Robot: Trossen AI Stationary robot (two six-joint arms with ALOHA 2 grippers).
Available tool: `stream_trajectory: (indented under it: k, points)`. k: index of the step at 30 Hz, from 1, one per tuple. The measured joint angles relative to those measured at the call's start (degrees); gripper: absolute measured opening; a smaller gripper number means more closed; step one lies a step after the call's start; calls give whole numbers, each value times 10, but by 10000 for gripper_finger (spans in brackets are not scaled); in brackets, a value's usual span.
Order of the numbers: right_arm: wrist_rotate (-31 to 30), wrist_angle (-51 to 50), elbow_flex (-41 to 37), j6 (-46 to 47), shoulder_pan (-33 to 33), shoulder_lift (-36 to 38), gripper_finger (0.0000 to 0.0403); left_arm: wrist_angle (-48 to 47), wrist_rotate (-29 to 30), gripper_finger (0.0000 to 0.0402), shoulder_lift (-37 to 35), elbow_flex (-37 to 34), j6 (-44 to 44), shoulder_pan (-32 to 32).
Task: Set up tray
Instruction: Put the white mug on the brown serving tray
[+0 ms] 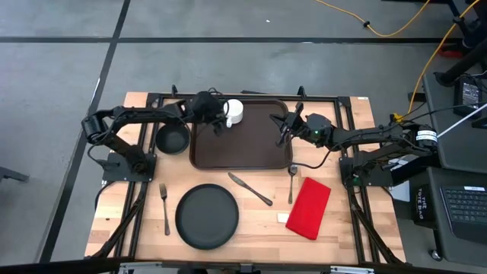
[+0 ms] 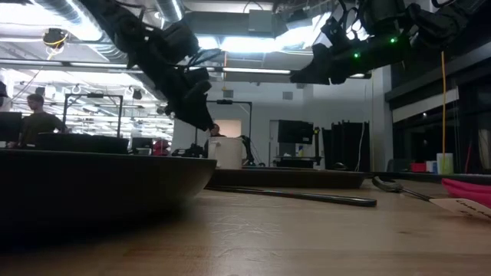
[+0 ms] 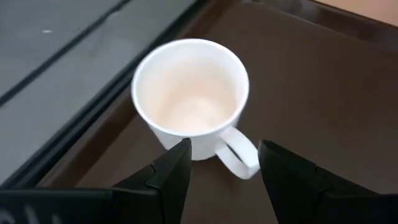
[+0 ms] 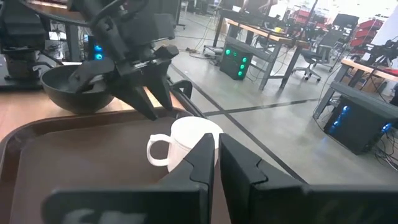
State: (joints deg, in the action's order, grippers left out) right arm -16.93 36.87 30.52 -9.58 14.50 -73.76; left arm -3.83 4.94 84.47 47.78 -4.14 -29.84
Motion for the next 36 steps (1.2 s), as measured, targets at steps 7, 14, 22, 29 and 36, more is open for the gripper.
stream_trajectory:
  k: [7,14,22,29,36]
  points:
    - [0,14,0,-1,0,0,29,1,58,180,0,1,-53,37]
    - [0,20,0,-1,0,0,29,3,120,180,27,1,-95,60]
    - [0,20,0,-1,0,0,29,42,116,180,66,1,-98,66]
    - [0,20,0,-1,0,0,29,45,116,180,67,1,-114,66]
    - [0,20,0,-1,0,0,29,37,122,180,78,1,-117,66]
